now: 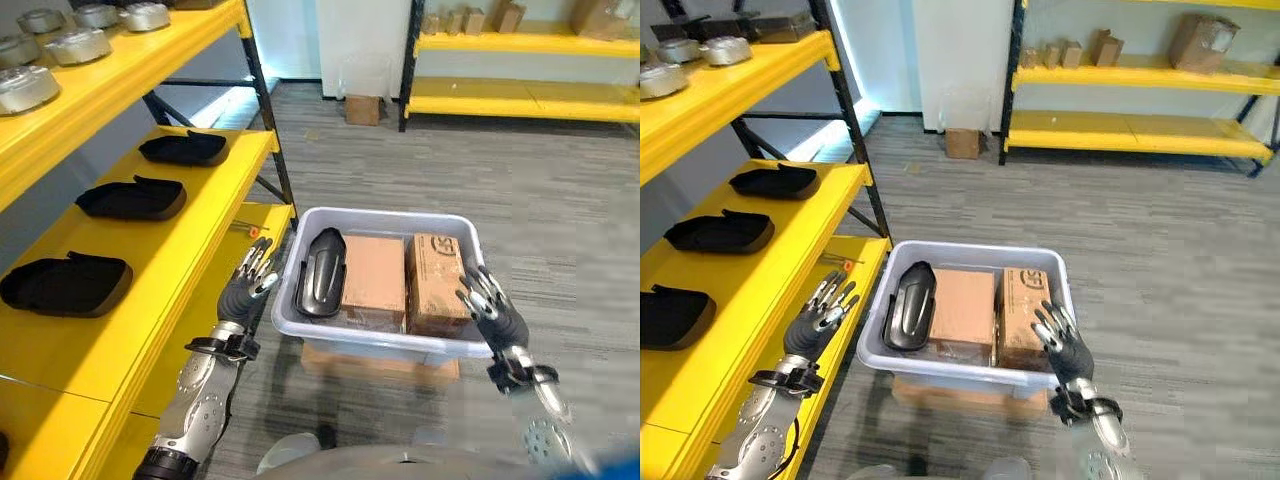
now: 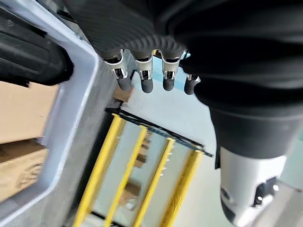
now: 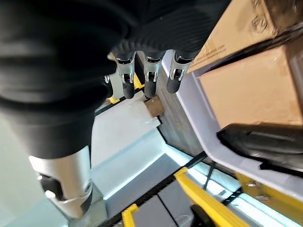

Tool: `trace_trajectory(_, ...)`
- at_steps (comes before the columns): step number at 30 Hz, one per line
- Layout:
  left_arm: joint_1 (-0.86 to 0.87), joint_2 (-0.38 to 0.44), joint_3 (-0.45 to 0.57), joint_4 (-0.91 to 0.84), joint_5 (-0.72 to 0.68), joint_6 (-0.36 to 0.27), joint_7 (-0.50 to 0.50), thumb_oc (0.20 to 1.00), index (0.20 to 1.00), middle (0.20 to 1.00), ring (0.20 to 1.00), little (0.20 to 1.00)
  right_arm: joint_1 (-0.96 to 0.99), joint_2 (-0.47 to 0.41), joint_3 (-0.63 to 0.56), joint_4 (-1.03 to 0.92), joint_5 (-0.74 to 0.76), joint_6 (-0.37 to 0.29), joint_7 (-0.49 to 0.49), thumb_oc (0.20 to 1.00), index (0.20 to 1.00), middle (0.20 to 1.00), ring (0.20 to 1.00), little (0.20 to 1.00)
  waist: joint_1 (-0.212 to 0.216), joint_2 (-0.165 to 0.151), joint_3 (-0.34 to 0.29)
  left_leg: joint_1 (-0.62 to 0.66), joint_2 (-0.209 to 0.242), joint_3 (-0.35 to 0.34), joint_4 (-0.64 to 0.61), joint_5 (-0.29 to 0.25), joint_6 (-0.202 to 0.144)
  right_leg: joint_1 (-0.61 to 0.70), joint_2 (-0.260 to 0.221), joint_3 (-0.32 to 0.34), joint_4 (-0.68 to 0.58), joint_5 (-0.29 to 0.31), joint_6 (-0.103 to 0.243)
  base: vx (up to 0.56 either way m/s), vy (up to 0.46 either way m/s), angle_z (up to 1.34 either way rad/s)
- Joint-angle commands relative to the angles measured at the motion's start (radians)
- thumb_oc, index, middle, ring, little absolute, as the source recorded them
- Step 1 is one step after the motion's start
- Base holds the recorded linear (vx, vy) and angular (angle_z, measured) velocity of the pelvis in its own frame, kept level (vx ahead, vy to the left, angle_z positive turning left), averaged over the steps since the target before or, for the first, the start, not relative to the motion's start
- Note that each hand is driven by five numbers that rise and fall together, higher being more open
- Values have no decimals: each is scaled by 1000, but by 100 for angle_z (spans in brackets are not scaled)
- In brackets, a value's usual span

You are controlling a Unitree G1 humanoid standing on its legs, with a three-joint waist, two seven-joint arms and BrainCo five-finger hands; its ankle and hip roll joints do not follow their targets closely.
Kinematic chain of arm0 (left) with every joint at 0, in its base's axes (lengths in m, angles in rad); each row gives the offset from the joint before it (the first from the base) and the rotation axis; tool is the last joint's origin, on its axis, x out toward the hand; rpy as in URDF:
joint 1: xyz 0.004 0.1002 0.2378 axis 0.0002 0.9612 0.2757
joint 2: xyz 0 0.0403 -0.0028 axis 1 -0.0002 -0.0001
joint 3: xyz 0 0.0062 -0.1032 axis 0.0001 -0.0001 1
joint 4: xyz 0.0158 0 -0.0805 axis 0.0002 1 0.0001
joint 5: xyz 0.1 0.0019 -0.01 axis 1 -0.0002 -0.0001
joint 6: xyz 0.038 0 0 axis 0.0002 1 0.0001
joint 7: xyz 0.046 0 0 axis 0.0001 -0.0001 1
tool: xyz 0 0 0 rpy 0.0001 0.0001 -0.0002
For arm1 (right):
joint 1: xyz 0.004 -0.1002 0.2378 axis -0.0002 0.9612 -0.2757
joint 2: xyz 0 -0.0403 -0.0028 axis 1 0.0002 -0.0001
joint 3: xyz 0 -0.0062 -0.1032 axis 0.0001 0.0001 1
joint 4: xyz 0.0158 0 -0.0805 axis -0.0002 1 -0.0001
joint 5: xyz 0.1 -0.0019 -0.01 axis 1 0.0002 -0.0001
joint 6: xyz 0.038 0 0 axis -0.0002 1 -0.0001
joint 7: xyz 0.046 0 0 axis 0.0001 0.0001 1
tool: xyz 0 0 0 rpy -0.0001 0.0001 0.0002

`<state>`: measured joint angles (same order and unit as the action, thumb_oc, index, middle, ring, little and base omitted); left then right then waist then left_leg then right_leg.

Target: Move parts from the plastic box to the shelf.

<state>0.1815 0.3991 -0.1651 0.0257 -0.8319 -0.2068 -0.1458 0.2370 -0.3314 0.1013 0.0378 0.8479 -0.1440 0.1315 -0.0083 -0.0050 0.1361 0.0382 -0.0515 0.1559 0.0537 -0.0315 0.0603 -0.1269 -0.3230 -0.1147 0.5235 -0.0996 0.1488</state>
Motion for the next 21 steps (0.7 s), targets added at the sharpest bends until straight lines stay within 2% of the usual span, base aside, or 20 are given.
trace_trajectory(1, -10, 16, 57, -89, 32, -46, -4, 1000, 1000, 1000, 1000, 1000, -35, -13, 4, -10, 4, -40, 7, 1000, 1000, 1000, 1000, 1000, -22, -21, 14, 24, 92, -49, 24, -61, -20, 32, 114, -52, -151, 125, -1, 77, 89, -31)
trace_trajectory(3, -6, 10, 58, -95, 29, -45, -6, 1000, 1000, 1000, 1000, 1000, -41, -19, 12, -1, 17, -42, 13, 1000, 1000, 1000, 1000, 1000, -26, -29, 7, 40, 80, -42, -2, -52, -21, 1, 194, -76, -219, 88, -22, 72, 27, -26)
trace_trajectory(4, -1, 1, 63, -93, 33, -41, -7, 1000, 1000, 1000, 1000, 1000, -41, -18, 18, 6, 20, -42, 13, 1000, 1000, 1000, 1000, 1000, -25, -34, 4, 62, 69, -27, -25, -53, -27, -3, 219, -117, -299, 96, -35, 112, 0, -9)
trace_trajectory(6, -2, -4, 62, -92, 34, -44, -9, 1000, 1000, 1000, 1000, 1000, -41, -18, 19, 6, 20, -43, 14, 1000, 1000, 1000, 1000, 1000, -24, -37, 2, 72, 66, -20, -36, -53, -31, 2, 219, -138, -354, 109, -40, 113, -46, -23)
trace_trajectory(7, -8, -9, 55, -87, 33, -44, -18, 1000, 1000, 1000, 1000, 1000, -32, -22, 15, -6, 14, -40, 14, 1000, 1000, 1000, 1000, 1000, -38, -36, 6, 86, 66, -31, -29, -64, -38, 12, 231, -77, -394, 115, -33, 138, -69, -26)
trace_trajectory(9, -12, -20, 38, -78, 35, -44, -26, 1000, 1000, 1000, 1000, 1000, -26, -26, 7, -4, 17, -50, 10, 1000, 1000, 1000, 1000, 1000, -41, -39, -5, 79, 64, -26, -14, -71, -43, 44, 246, -45, -435, 116, -44, 176, -68, -12)
trace_trajectory(12, -13, -27, 39, -79, 26, -42, -24, 1000, 1000, 1000, 1000, 1000, -18, -28, -3, -12, 24, -50, 1, 1000, 1000, 1000, 1000, 1000, -40, -38, -11, 72, 68, -20, 12, -80, -53, 60, 245, -66, -443, 104, -51, 114, -39, 0)
trace_trajectory(14, -26, -28, 31, -71, 22, -42, -26, 1000, 1000, 1000, 1000, 1000, -16, -36, -19, -8, 32, -59, -4, 1000, 1000, 1000, 1000, 1000, -48, -40, -4, 37, 81, 0, 120, -82, -71, 77, 237, -80, -438, 92, -62, 78, -53, 5)
trace_trajectory(15, -25, -31, 25, -68, 16, -41, -29, 1000, 1000, 1000, 1000, 1000, -13, -39, -26, -6, 38, -59, -7, 1000, 1000, 1000, 1000, 1000, -51, -42, 2, -2, 93, 6, 216, -61, -96, 90, 240, -85, -440, 79, -74, 58, -87, 23)
trace_trajectory(16, -27, -32, 17, -67, 4, -44, -23, 1000, 1000, 1000, 1000, 1000, -11, -48, -32, -10, 45, -66, -11, 1000, 1000, 1000, 1000, 1000, -44, -49, 28, -72, 101, -17, 372, 11, -150, 107, 237, -93, -435, 68, -91, 39, -59, 27)
trace_trajectory(17, -28, -33, 19, -70, 7, -48, -13, 1000, 1000, 1000, 1000, 1000, -12, -53, -30, -13, 43, -65, -10, 1000, 1000, 1000, 1000, 1000, -36, -55, 40, -95, 96, -47, 424, 29, -163, 110, 238, -93, -432, 60, -98, 46, -11, 32)
trace_trajectory(18, -26, -32, 22, -72, 12, -50, -5, 1000, 1000, 1000, 1000, 1000, -10, -54, -31, -15, 42, -65, -10, 1000, 1000, 1000, 1000, 1000, -32, -56, 42, -107, 99, -71, 419, 32, -162, 112, 238, -90, -432, 56, -98, 93, 61, 16)
trace_trajectory(20, -16, -29, 33, -83, 4, -46, -6, 1000, 1000, 1000, 1000, 1000, -7, -53, -36, -15, 50, -65, -10, 1000, 1000, 1000, 1000, 1000, -34, -70, 39, -111, 172, -88, 349, 32, -150, 115, 220, -80, -427, 53, -85, 157, 131, -18)
trace_trajectory(21, -9, -24, 40, -92, 1, -49, 1, 1000, 1000, 1000, 1000, 1000, -9, -55, -33, -12, 50, -72, -15, 1000, 1000, 1000, 1000, 1000, -27, -77, 41, -85, 237, -98, 273, 26, -146, 123, 212, -67, -419, 39, -75, 134, 128, -45)
